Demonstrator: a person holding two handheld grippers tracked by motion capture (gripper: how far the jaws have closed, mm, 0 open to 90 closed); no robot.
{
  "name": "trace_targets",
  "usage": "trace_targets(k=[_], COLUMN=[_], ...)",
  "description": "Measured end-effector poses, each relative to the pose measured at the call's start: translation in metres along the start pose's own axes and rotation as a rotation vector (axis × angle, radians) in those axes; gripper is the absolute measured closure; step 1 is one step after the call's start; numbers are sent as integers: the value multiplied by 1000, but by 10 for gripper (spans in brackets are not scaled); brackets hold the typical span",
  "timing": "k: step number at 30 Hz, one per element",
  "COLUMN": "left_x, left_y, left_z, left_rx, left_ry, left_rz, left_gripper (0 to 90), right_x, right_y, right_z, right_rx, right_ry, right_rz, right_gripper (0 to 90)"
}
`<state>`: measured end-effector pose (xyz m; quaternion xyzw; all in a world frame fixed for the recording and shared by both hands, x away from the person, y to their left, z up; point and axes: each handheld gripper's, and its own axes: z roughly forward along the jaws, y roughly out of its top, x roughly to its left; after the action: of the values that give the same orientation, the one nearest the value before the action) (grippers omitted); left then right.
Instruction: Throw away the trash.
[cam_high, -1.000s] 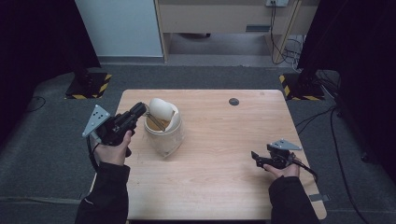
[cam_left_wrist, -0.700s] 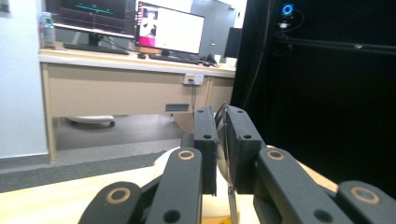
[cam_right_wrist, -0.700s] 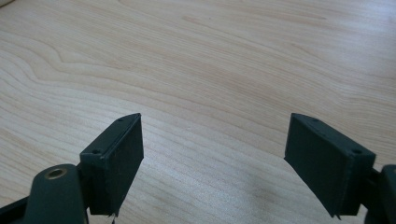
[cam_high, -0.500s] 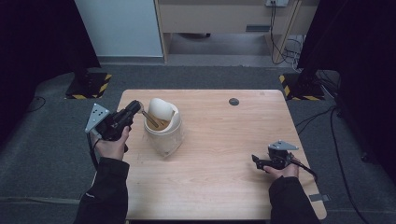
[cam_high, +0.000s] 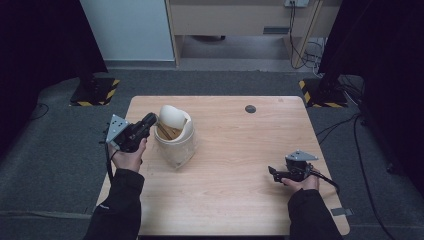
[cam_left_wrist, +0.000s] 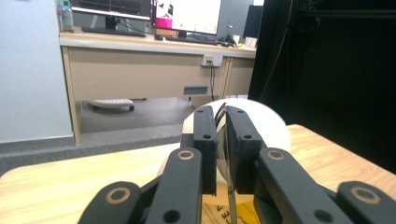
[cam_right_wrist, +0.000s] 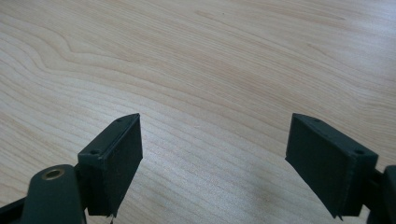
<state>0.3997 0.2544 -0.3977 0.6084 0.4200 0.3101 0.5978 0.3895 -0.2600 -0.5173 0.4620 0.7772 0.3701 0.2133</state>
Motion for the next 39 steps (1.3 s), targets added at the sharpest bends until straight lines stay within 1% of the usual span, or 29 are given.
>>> trace_targets(k=[2,4,6,7,10,11,12,13,14,16,18,19,20,21,22,23,24,29,32,33,34,37,39], left_x=[0,1,1,2,2,2,4,4,5,8,12,16,16,19,24,24,26,41,50,53,55,60,61], left_y=[-7,-9,-14,-14,-14,-13,-11,-11,-11,-12,-16,-20,-20,-23,-29,-29,-33,-53,-68,-73,-77,-91,-99], left_z=[5,7,9,9,6,4,-1,-1,-4,-9,-15,-20,-20,-23,-28,-28,-31,-38,-38,-37,-36,-33,-30], left_rx=[21,30,35,44,29,25,18,18,19,24,45,69,69,82,107,107,119,214,292,320,344,432,492], left_ry=[-12,-17,-23,-24,-23,-20,-15,-15,-10,-1,8,22,22,32,55,55,64,129,164,171,178,203,201], left_rz=[-9,-13,-21,-19,-29,-31,-33,-33,-36,-41,-44,-46,-46,-44,-35,-35,-34,-29,-23,-30,-27,-5,7], left_gripper=[827,822,772,753,701,701,681,665,665,635,608,573,548,548,487,459,459,352,303,295,287,255,237], right_x=[0,0,0,0,0,0,0,0,0,0,0,0,0,0,-1,-1,-1,-3,-2,-2,-3,-3,-4], right_y=[0,0,0,0,1,1,1,1,1,0,0,0,0,0,-1,-1,-1,-2,-3,-3,-3,-4,-5], right_z=[0,0,0,0,0,0,0,0,0,0,-1,-1,-1,-1,-1,-1,-1,-2,-1,-1,-1,0,0], right_rx=[3,3,1,0,1,1,0,1,1,1,2,5,6,6,9,9,10,17,23,23,24,35,41], right_ry=[1,3,7,8,8,8,8,8,8,7,5,5,4,4,2,2,1,-3,-5,-7,-8,-14,-18], right_rz=[-4,-2,-6,-5,-9,-9,-7,-7,-7,-7,-4,1,4,4,7,7,8,5,5,4,3,11,14], right_gripper=[189,189,189,189,189,189,189,188,188,187,186,183,182,182,179,179,177,175,172,171,170,164,160])
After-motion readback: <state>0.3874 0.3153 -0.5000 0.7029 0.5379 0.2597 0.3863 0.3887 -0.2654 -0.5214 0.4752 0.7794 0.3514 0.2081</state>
